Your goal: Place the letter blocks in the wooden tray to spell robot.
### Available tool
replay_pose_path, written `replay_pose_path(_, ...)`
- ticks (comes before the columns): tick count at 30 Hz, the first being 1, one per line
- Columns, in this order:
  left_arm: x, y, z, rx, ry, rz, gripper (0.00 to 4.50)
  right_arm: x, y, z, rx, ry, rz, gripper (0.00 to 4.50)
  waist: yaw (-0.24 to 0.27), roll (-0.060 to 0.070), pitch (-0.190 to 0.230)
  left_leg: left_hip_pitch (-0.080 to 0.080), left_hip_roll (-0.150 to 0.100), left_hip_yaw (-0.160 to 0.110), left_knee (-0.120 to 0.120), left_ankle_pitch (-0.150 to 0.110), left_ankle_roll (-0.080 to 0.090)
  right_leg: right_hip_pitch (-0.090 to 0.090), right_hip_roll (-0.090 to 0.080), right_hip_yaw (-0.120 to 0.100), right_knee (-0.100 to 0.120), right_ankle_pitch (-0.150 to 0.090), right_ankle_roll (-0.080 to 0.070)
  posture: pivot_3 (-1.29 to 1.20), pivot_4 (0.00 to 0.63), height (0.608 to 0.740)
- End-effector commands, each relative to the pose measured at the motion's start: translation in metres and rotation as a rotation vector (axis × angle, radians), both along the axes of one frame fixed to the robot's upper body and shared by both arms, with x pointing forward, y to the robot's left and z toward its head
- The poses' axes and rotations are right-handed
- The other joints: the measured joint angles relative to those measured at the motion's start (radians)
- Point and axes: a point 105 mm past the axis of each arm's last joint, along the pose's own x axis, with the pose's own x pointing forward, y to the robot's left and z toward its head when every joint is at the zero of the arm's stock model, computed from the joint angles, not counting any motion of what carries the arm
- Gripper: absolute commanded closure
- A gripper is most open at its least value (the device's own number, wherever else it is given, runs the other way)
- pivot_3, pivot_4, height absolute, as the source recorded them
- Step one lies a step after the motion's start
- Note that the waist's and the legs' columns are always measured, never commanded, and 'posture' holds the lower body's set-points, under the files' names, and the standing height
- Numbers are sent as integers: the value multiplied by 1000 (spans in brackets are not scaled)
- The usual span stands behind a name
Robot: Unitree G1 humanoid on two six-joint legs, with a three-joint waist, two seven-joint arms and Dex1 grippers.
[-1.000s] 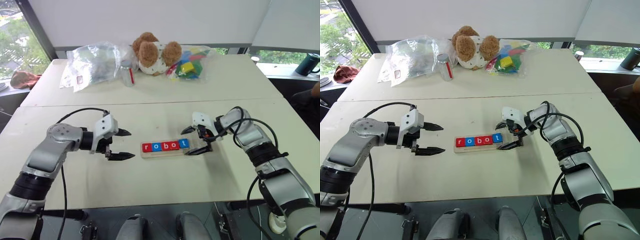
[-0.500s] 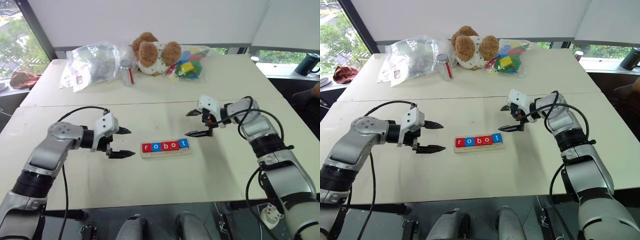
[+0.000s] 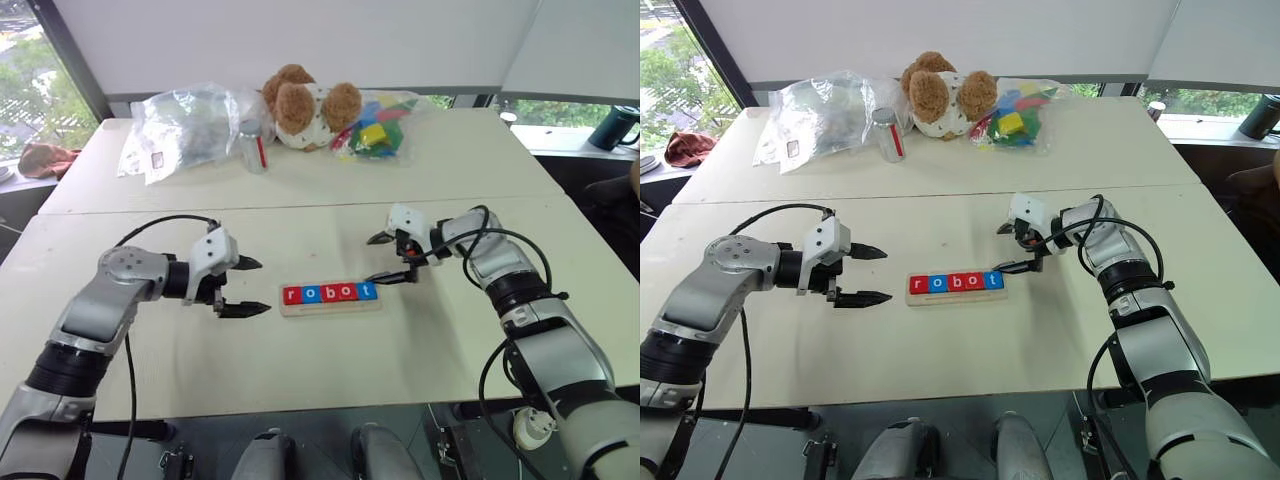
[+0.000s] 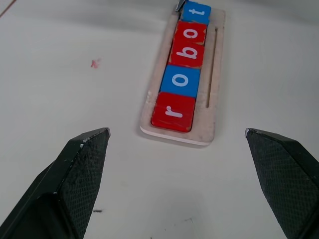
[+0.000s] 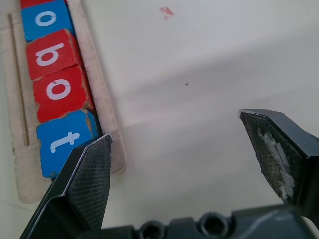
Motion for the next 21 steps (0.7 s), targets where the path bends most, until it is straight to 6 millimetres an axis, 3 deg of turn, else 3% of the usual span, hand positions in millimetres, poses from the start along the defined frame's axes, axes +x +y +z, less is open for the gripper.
replay_pose_path(1, 0, -1, 8, 8, -37, -8, 0, 0, 0, 14, 21, -37, 17, 55, 1, 0, 0, 0, 0, 0, 0, 0, 0, 0, 0, 0, 0, 0, 0, 0, 150, 740)
replay_pose_path(5, 4, -1, 9, -2, -44, 2, 0, 8, -7, 18, 3, -103, -36, 55, 1, 0, 0, 0, 0, 0, 0, 0, 0, 0, 0, 0, 0, 0, 0, 0, 150, 740)
replay_pose_path(10, 0, 6, 17, -77, -15, 32, 0, 14, -29, 44, 47, -157, -132, 55, 2, 0, 0, 0, 0, 0, 0, 0, 0, 0, 0, 0, 0, 0, 0, 0, 150, 740)
replay_pose_path(13, -9, 22, 14, -66, 11, 78, 0, -7, -53, 47, 78, -76, -168, 55, 3, 0, 0, -1, 0, 0, -1, 0, 0, -1, -1, 0, 0, 0, 0, 0, 150, 740)
replay_pose_path(17, -28, 49, 5, -43, 68, 166, 0, -59, -86, 44, 130, 93, -281, 55, 11, 0, 0, -3, 1, -4, -2, -1, 1, -2, -1, -2, 0, 0, 0, 0, 150, 740)
replay_pose_path(21, -36, 60, 2, -69, 91, 233, 0, -92, -92, 31, 185, 168, -406, 55, 10, 0, 0, -5, 0, -3, 0, -5, 7, -1, -2, -1, -4, 0, 0, 0, 150, 740)
